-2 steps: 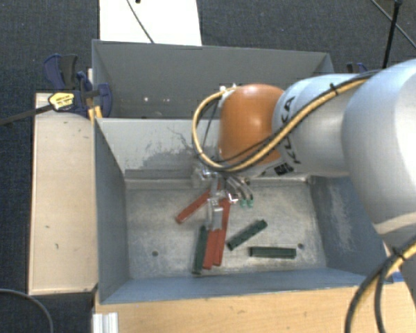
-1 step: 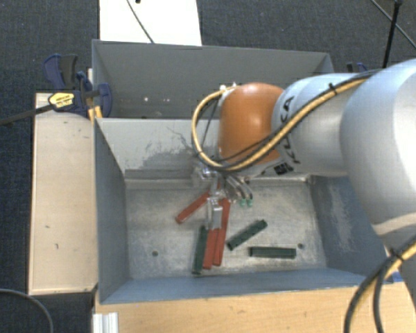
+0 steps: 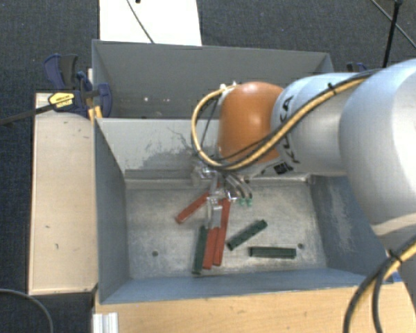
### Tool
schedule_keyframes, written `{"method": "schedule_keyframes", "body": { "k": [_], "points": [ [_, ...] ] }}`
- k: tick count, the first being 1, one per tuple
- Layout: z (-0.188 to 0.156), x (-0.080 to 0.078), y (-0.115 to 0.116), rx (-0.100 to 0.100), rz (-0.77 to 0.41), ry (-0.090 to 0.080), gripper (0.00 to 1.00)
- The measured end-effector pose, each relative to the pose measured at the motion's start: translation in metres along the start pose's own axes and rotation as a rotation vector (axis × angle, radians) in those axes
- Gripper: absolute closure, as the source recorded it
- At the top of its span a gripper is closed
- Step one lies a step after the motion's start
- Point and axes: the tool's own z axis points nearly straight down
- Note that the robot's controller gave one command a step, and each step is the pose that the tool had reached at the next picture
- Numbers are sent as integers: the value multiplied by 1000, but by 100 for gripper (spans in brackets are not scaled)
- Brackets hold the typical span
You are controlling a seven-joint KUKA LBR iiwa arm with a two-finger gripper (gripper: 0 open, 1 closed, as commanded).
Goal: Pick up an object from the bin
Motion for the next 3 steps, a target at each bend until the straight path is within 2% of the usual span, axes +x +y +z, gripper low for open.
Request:
{"method": "schedule_keyframes", "body": {
  "k": [1,2,3],
  "points": [
    [0,0,0,0,3,0,100],
    [-89,-3,0,1,10,-4,100],
    [-115,-5,0,1,14,0,100]
  ]
}}
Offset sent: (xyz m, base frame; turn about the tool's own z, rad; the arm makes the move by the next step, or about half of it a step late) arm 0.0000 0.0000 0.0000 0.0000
